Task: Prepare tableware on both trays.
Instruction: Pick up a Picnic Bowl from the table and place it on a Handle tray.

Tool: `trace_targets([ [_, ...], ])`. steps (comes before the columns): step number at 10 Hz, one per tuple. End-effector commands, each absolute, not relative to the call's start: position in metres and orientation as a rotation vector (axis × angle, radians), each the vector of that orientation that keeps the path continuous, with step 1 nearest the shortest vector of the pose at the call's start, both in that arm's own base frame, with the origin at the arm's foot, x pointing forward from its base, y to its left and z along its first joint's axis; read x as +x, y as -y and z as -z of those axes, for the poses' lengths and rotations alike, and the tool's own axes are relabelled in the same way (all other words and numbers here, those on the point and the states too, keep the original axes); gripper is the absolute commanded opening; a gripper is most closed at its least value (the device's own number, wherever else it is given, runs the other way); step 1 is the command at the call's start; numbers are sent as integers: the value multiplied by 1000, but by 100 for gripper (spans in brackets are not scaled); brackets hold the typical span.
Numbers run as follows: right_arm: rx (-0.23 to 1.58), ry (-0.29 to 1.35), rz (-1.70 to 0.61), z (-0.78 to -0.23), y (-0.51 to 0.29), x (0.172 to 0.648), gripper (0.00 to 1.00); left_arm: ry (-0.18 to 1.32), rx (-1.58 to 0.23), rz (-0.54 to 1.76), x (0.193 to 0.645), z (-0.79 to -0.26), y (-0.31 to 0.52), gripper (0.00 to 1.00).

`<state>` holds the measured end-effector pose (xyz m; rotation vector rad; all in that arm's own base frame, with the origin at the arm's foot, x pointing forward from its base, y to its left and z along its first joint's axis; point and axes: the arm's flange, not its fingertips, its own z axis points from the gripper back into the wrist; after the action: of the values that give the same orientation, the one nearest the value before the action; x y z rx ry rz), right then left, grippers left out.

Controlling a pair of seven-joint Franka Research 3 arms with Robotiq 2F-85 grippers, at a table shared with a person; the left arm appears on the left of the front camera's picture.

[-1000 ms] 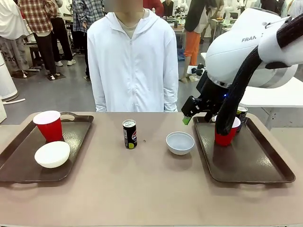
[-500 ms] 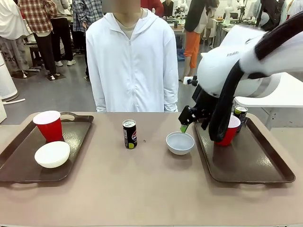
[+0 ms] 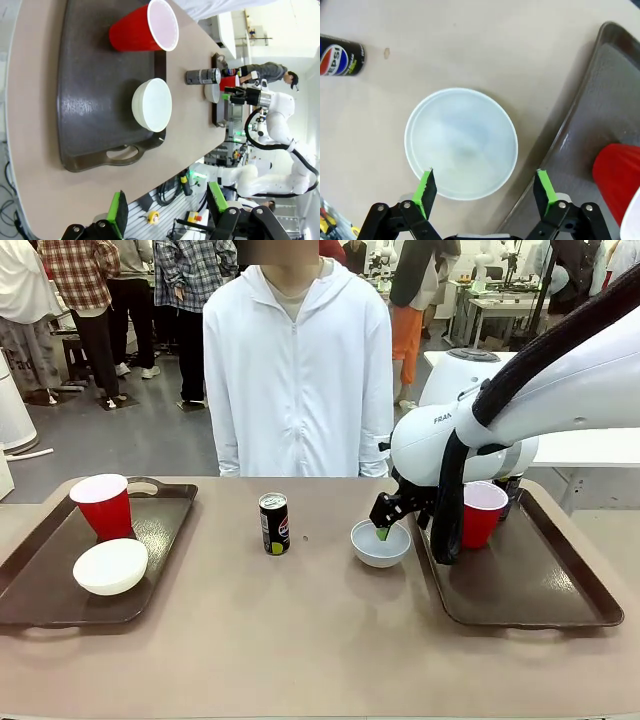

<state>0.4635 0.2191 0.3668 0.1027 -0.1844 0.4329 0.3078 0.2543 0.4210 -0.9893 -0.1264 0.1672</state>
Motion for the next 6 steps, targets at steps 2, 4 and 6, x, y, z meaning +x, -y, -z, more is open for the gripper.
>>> trace_targets([
  [2, 71, 216, -434, -361, -224, 475, 41, 136, -997, -161, 306, -422, -256, 84],
  [4, 59, 209, -429, -351, -220, 476, 36, 136, -997, -161, 306, -422, -256, 84],
  [6, 47, 199, -451, -344, -219, 472, 0, 136, -997, -161, 306, -422, -256, 84],
])
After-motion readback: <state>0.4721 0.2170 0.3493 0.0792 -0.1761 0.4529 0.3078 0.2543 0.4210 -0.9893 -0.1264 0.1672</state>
